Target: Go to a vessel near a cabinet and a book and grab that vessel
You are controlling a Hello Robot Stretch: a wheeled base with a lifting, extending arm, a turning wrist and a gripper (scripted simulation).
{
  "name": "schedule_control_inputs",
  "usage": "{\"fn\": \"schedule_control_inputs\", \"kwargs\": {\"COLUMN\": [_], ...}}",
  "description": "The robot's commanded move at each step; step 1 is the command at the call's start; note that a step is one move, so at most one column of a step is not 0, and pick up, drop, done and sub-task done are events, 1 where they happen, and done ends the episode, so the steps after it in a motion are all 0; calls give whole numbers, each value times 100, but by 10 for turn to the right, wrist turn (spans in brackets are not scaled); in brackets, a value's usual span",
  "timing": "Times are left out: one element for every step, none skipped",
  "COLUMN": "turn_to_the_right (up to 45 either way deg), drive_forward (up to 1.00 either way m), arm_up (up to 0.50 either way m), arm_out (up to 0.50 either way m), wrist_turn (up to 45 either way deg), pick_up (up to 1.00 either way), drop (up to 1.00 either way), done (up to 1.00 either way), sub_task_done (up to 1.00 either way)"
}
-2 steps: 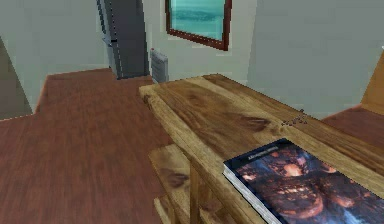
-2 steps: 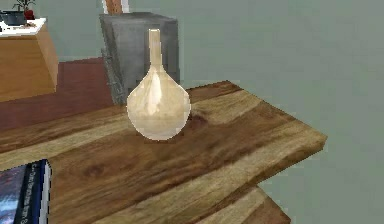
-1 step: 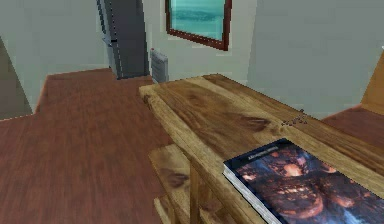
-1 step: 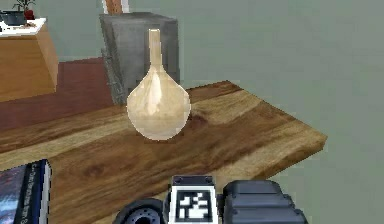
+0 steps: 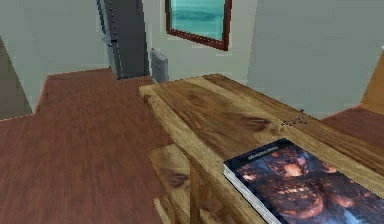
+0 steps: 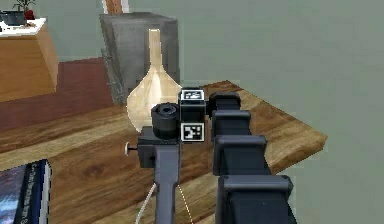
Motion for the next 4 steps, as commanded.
{"fn": "schedule_control_inputs", "kwargs": {"turn_to_the_right": [0, 0, 0, 0], "drive_forward": [0, 0, 0, 0], "arm_up": [0, 0, 0, 0], "arm_out": [0, 0, 0, 0], "wrist_turn": [450, 450, 450, 270], "pick_up": [0, 0, 0, 0], "drop": [0, 0, 0, 0], "done": [0, 0, 0, 0], "sub_task_done": [0, 0, 0, 0]}}
